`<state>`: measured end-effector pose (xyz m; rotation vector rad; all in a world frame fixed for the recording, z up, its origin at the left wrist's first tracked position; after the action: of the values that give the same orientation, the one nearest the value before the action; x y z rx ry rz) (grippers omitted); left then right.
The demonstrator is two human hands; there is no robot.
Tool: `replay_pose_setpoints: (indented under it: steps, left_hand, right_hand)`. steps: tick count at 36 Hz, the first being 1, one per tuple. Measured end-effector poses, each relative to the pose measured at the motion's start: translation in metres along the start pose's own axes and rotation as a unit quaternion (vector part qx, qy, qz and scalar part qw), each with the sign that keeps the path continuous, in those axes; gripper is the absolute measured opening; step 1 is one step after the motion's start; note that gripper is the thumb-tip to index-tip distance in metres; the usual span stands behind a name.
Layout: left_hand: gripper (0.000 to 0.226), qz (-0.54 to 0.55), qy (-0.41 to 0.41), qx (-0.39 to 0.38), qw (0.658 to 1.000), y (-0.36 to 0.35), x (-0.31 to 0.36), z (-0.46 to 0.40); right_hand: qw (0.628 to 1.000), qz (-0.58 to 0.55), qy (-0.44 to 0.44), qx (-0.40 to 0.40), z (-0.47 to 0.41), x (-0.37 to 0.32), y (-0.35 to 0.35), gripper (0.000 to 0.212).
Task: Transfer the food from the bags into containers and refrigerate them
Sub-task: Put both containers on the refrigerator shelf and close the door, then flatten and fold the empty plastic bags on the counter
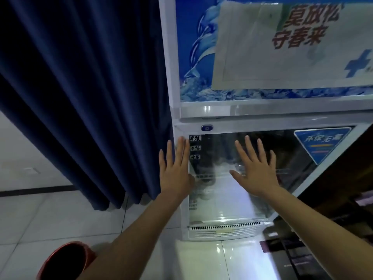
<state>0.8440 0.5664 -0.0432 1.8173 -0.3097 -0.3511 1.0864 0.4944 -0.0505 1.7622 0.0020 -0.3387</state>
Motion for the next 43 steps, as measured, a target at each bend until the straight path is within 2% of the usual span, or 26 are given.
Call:
replay_pose_setpoints:
  steps: [3, 7, 10, 13, 18, 23, 29, 32, 35, 39, 43]
  left_hand:
    - [0.108, 0.006, -0.001, 0.002, 1.0, 0.002, 0.0, 0.002]
    - [0.1, 0.067, -0.014, 0.008, 0.998, 0.012, -0.001, 0.012]
    - [0.098, 0.105, 0.02, 0.03, 0.994, 0.025, -0.006, 0.033]
    - [0.093, 0.128, 0.096, 0.029, 0.987, 0.028, -0.016, 0.068]
    - [0.096, 0.143, 0.279, -0.015, 0.95, 0.015, -0.034, 0.168]
    - [0.093, 0.125, 0.431, -0.123, 0.885, 0.003, -0.026, 0.291]
    - [0.085, 0.115, 0.614, -0.179, 0.76, 0.037, 0.001, 0.432]
    - [0.085, 0.122, 0.679, -0.142, 0.71, 0.06, 0.01, 0.482]
    - [0.085, 0.128, 0.722, -0.094, 0.673, 0.076, 0.016, 0.525]
    - [0.086, 0.147, 0.748, -0.07, 0.644, 0.084, 0.021, 0.573]
    - [0.084, 0.185, 0.768, -0.034, 0.613, 0.091, 0.008, 0.619]
  right_hand:
    - [1.0, -0.001, 0.006, -0.001, -0.002, 0.001, -0.004, 0.091]
    - [0.998, -0.057, 0.013, -0.017, 0.005, -0.009, -0.008, 0.092]
    - [0.992, -0.103, 0.057, -0.052, 0.024, -0.029, -0.018, 0.089]
    - [0.979, -0.153, 0.08, -0.112, 0.048, -0.05, -0.032, 0.086]
    - [0.95, -0.214, 0.13, -0.188, 0.089, -0.088, -0.042, 0.08]
    - [0.912, -0.228, 0.171, -0.294, 0.132, -0.126, -0.064, 0.075]
    - [0.809, -0.246, 0.286, -0.451, 0.198, -0.19, -0.084, 0.08]
    - [0.76, -0.241, 0.329, -0.506, 0.23, -0.222, -0.083, 0.079]
    - [0.733, -0.218, 0.378, -0.522, 0.265, -0.253, -0.079, 0.078]
    - [0.708, -0.177, 0.445, -0.519, 0.308, -0.293, -0.07, 0.075]
    - [0.698, -0.171, 0.472, -0.511, 0.346, -0.341, -0.061, 0.072]
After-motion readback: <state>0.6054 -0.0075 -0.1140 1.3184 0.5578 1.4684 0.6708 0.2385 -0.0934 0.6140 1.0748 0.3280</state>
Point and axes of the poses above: each hand's wrist, its own z-axis away from the middle knuckle, its own y-axis out of the back of the hand, x = y × z, the point moved 4 cm from there along -z, towards the middle knuckle, and after that the axes turned 9 degrees about -z, right-handed, at the moved point
